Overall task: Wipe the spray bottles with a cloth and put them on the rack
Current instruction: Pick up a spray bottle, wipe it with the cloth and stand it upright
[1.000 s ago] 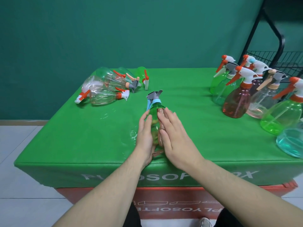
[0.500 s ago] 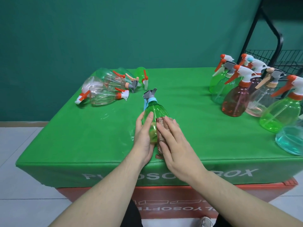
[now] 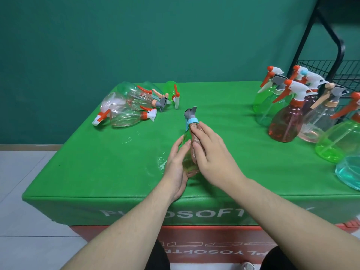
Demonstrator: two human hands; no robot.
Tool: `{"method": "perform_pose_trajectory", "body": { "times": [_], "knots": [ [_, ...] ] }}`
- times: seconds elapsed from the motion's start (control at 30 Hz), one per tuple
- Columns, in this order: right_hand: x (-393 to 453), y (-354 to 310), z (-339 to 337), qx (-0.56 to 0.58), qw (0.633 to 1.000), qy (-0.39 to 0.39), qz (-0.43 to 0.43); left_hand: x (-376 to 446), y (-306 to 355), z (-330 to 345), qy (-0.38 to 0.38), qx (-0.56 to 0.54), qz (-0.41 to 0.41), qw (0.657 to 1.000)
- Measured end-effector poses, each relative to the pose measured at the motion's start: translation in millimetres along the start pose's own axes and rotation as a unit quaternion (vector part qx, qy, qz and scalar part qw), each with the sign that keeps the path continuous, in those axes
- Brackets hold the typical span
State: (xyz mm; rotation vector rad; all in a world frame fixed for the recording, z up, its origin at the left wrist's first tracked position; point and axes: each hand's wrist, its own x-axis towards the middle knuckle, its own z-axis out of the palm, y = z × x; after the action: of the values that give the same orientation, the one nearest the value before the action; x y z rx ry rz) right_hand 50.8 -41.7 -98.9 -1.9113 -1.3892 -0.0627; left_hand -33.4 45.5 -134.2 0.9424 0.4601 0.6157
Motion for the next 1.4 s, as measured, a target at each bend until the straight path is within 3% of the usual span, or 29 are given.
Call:
{"method": "perform_pose_trajectory", "body": {
  "times": [0.33, 0.67, 0.9, 1.17, 1.4],
  "knots": [
    [30, 3, 4, 0.091, 0.991, -0.007, 0.095, 2, -1, 2, 0.008, -0.008, 0.017, 1.000],
    [-15, 0, 10, -0.032, 0.998, 0.013, -0.046, -2, 2, 5, 0.036, -0.013, 0.017, 0.999],
    [-39, 6, 17, -0.058, 0.991, 0.031, -0.112, -7, 5, 11, 0.059, -0.012, 0.032, 0.998],
    [-63, 11, 13, -0.051, 0.996, -0.025, -0.069, -9, 7, 12, 0.061, 0.001, 0.049, 0.997],
    [-47, 0, 8, 0.004, 1.000, 0.006, -0.016, -8, 5, 9, 0.037, 0.006, 0.034, 0.999]
  ]
}}
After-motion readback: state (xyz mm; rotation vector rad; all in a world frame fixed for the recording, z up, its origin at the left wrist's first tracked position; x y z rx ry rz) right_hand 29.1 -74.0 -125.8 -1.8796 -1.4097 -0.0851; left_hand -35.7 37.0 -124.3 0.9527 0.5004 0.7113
